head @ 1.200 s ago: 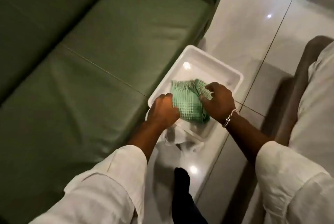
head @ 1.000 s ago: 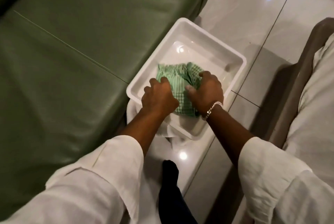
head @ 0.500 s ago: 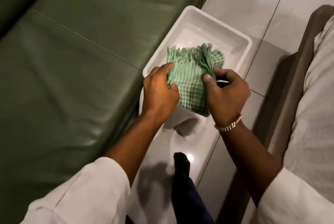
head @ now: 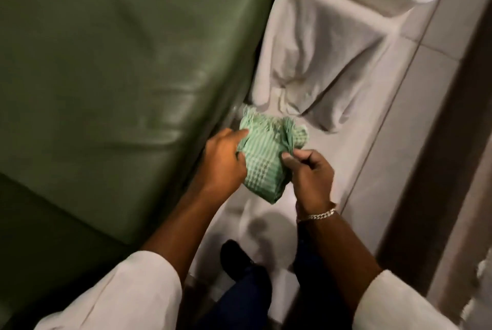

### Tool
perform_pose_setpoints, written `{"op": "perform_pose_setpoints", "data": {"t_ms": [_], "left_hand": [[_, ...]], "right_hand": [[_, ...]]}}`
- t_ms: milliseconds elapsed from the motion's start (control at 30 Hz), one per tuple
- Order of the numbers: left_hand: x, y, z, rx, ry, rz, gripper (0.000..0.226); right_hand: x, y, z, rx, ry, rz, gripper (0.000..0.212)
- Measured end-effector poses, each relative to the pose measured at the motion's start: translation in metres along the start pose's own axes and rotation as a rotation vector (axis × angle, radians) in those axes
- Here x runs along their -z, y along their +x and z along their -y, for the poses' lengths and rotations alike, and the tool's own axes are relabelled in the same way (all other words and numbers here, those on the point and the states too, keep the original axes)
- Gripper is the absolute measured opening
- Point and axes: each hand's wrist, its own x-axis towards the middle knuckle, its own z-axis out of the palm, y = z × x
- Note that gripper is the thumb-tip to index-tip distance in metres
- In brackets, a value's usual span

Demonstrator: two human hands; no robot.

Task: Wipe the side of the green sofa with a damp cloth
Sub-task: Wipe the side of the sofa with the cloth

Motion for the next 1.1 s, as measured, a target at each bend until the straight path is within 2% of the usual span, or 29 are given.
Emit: {"op": "perform_pose_setpoints", "data": {"t_ms": [167, 233, 367, 500, 600, 700, 767, 867, 900, 933, 1000, 1033, 1100], "left_hand": [[-0.067, -0.046, 0.105, 0.09, 0.238, 0.185, 0.054], [-0.081, -0.058, 0.133, 0.078, 0.319, 0.193, 0.054], [-0.09, -0.063, 0.163, 0.081, 0.497, 0.187, 0.052], [-0.087, -0.064, 0.169, 0.041, 0.633, 0.13, 0.049], [-0.074, -0.066, 0.16, 0.062, 0.695, 0.119, 0.038], [-0.052, -0.07, 0.143, 0.055, 0.657, 0.134, 0.048], [-0.033, -0.072, 0.13, -0.069, 0.617, 0.024, 0.049], [-0.003, -0.072, 0.112, -0.358, 0.629, -0.274, 0.034], [0.007, -0.072, 0.111, -0.444, 0.648, -0.327, 0.033], [0.018, -0.072, 0.112, -0.482, 0.664, -0.319, 0.036], [0.033, -0.067, 0.118, -0.388, 0.708, -0.155, 0.054], [0.036, -0.063, 0.121, -0.317, 0.752, -0.08, 0.064], [0.037, -0.053, 0.127, -0.276, 0.904, -0.05, 0.074]], "right_hand": [[-0.018, -0.021, -0.163, -0.321, 0.096, -0.023, 0.033], [-0.028, -0.022, -0.206, -0.418, 0.148, 0.003, 0.03], [-0.06, -0.017, -0.259, -0.502, 0.175, 0.064, 0.029], [-0.094, -0.011, -0.277, -0.476, 0.175, 0.181, 0.021], [-0.113, -0.009, -0.277, -0.44, 0.175, 0.274, 0.026], [-0.129, -0.008, -0.27, -0.432, 0.132, 0.35, 0.022], [-0.14, -0.014, -0.261, -0.433, 0.125, 0.363, 0.026], [-0.154, -0.03, -0.238, -0.337, 0.189, 0.38, 0.043], [-0.159, -0.034, -0.23, -0.301, 0.163, 0.39, 0.049], [-0.162, -0.036, -0.224, -0.286, 0.131, 0.406, 0.057], [-0.171, -0.033, -0.212, -0.313, 0.054, 0.429, 0.066], [-0.174, -0.027, -0.209, -0.333, 0.025, 0.415, 0.066], [-0.179, -0.019, -0.212, -0.302, -0.005, 0.368, 0.063]]}}
